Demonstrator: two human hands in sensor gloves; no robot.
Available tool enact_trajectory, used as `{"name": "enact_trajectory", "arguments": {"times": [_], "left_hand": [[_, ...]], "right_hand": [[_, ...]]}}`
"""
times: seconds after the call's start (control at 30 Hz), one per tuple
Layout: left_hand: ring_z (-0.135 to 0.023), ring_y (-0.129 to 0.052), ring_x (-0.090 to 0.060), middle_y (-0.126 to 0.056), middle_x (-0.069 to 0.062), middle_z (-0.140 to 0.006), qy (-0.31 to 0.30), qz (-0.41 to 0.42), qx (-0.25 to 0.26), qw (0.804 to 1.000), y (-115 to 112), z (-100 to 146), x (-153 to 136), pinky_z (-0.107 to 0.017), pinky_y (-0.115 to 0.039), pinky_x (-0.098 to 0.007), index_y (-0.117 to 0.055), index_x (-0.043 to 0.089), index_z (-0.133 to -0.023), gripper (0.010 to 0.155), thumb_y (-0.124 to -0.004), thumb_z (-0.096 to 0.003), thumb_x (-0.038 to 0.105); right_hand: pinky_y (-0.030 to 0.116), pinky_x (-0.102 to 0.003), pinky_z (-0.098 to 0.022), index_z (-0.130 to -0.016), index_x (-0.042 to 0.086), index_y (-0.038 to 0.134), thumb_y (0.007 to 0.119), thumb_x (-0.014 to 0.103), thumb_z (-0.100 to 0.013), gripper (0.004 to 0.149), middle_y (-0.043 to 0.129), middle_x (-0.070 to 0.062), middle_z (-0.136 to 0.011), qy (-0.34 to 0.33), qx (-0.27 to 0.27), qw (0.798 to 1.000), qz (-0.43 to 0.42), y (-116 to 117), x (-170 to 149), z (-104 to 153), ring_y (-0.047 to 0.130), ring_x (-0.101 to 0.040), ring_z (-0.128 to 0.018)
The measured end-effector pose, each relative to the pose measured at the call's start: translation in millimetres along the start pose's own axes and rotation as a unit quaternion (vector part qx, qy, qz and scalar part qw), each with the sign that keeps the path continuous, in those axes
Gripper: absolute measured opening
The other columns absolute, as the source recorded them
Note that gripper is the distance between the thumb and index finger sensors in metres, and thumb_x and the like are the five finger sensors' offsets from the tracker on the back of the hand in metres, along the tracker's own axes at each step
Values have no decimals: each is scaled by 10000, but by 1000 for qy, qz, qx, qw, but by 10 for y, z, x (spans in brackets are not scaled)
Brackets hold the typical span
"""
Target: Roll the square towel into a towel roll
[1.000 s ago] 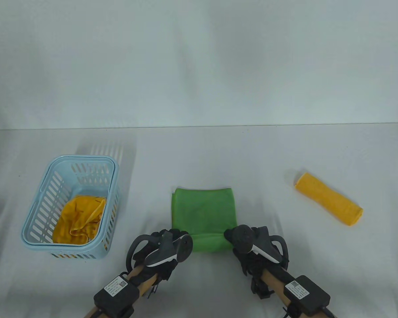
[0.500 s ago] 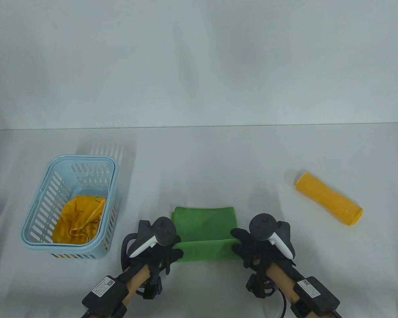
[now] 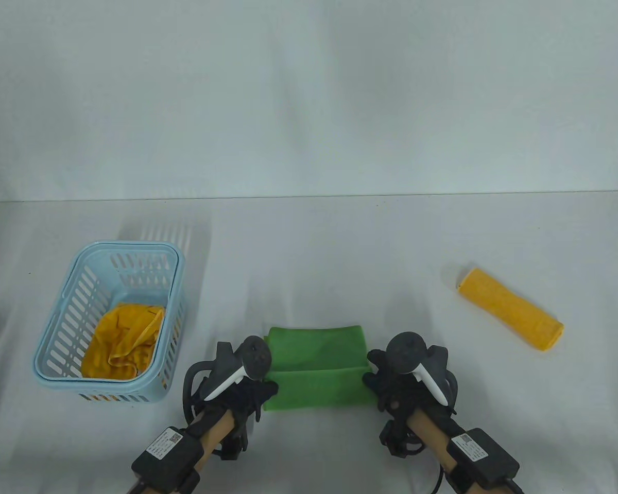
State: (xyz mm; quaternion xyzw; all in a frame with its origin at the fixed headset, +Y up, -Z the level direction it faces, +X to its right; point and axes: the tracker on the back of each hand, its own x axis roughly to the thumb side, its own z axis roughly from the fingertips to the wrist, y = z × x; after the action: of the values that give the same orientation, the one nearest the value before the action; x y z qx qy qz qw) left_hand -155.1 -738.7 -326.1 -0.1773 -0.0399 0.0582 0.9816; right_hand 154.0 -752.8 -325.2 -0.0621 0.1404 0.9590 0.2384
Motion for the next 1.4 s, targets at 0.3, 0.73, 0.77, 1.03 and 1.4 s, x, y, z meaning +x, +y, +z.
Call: {"name": "enact_trajectory", "arguments": {"times": [0.3,0.73,0.77,1.03,1.4], "left_hand": [[-804,-955,-251,-876,34,-934,-5,-11,32,999,89,59,-5,-657,-740,-512,-682,290,-999,729,-781,-335,574],[-968,-771,-252,-670,48,-1069,-138,-85,64,985,131,330,355,-722,-659,-517,-576,365,-1031,760,-784,-327,562],[-982,-749,-249,-647,52,-1079,-148,-98,56,983,92,333,390,-728,-648,-517,-563,372,-1032,761,-785,-328,556],[-1004,-711,-258,-566,43,-1107,-131,-176,40,975,-167,224,485,-740,-635,-514,-490,347,-1050,810,-778,-326,566],[-1038,-626,-245,-454,48,-1123,-121,-194,24,973,-275,121,465,-766,-602,-493,-373,336,-1064,823,-766,-362,510]], "right_hand": [[698,-530,-588,-917,321,653,786,526,-308,657,908,37,-765,-4,-11,1000,-25,-102,-27,23,884,-265,-699],[571,-571,-680,-954,358,547,797,513,-306,712,665,42,-991,-124,-7,992,33,-109,300,295,665,-306,-932],[539,-576,-696,-958,366,526,803,490,-314,711,609,53,-1021,-140,15,989,47,-69,331,305,613,-307,-963],[498,-586,-717,-961,389,508,804,491,-313,719,532,108,-1062,-133,29,973,185,235,359,255,548,-308,-1009],[500,-578,-720,-966,419,421,816,460,-326,754,455,134,-1074,-122,24,970,210,318,334,190,536,-296,-1016]]}}
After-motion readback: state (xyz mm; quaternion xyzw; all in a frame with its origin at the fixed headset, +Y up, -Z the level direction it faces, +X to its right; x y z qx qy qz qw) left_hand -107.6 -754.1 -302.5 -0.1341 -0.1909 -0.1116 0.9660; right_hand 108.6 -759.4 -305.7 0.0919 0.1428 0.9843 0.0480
